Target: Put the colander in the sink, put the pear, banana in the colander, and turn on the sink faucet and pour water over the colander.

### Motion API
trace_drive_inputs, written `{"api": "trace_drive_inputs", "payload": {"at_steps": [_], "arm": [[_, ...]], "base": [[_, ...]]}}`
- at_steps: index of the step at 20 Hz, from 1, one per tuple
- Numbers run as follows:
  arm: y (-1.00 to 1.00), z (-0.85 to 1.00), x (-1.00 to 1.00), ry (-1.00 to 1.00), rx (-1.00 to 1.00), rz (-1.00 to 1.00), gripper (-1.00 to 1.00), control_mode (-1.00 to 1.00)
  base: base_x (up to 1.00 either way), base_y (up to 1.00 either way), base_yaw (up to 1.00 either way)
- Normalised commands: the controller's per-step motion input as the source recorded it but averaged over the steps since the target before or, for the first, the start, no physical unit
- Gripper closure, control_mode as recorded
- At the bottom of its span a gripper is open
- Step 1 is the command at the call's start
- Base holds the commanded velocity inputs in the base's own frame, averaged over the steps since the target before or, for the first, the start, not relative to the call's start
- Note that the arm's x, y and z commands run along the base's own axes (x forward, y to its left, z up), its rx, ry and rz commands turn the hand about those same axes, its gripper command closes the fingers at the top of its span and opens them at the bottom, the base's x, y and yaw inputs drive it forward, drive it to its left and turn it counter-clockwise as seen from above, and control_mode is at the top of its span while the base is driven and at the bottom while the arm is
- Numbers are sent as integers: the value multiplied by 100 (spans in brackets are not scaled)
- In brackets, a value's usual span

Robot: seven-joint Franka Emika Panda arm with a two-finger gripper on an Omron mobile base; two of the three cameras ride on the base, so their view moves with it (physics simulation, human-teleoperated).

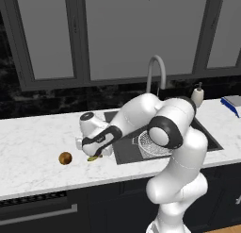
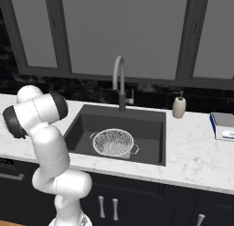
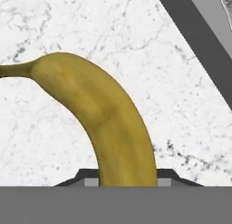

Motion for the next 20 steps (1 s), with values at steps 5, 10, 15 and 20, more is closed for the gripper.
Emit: {"api": "trace_drive_inputs", "payload": {"at_steps": [5, 10, 15, 20], "arm": [[-76, 4, -6, -9, -6, -5, 100, -100], [-100, 35, 0, -2, 0, -13, 100, -100], [-100, 35, 0, 0, 0, -15, 100, -100], [-100, 9, 0, 0, 0, -13, 100, -100]], "base": [[0, 0, 0], [0, 0, 0], [0, 0, 0], [0, 0, 0]]}}
